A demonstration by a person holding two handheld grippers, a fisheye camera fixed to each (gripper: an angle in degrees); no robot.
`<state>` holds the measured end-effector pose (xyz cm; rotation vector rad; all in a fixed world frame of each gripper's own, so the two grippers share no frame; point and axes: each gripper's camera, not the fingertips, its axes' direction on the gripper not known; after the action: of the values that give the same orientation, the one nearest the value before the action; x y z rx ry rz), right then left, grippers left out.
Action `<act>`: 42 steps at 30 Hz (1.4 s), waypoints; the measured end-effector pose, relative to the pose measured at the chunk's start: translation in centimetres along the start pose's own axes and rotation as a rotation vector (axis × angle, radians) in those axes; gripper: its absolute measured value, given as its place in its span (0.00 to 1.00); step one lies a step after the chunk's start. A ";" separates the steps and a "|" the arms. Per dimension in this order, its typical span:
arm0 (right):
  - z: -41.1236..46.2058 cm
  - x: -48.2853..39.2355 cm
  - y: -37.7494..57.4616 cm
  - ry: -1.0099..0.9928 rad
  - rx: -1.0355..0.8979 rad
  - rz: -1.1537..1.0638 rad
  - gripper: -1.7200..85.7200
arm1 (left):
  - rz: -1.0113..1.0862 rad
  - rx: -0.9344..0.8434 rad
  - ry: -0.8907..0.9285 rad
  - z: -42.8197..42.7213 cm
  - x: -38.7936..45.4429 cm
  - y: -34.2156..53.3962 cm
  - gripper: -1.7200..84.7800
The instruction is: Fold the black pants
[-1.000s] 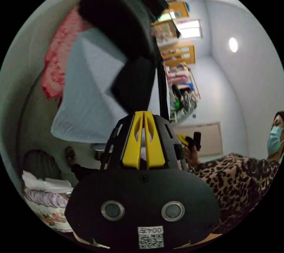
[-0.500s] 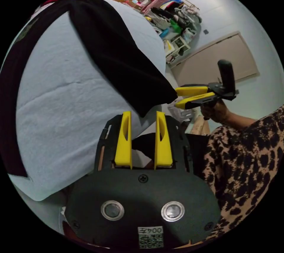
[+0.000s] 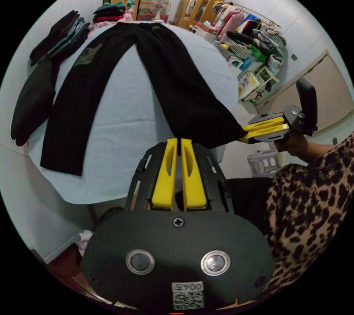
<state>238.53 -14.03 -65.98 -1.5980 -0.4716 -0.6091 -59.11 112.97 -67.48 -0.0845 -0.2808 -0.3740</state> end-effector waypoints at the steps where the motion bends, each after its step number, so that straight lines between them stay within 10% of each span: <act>1: 1.3 -0.2 -1.1 -0.014 -0.060 -0.002 0.07 | -0.003 -0.036 -0.008 0.5 -0.5 0.4 0.04; 21: -3.2 12.6 -16.6 -0.239 -0.053 0.450 0.16 | -0.284 -0.050 0.151 5.7 -4.2 4.0 0.05; 42: 2.1 29.1 -52.0 0.188 -0.496 -0.148 0.10 | -0.867 0.213 0.048 7.2 5.9 -6.8 0.04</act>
<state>228.84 -7.27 -7.53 -1.9577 -0.3126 -1.0384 -58.23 105.58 -58.73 0.2677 -0.2982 -1.2009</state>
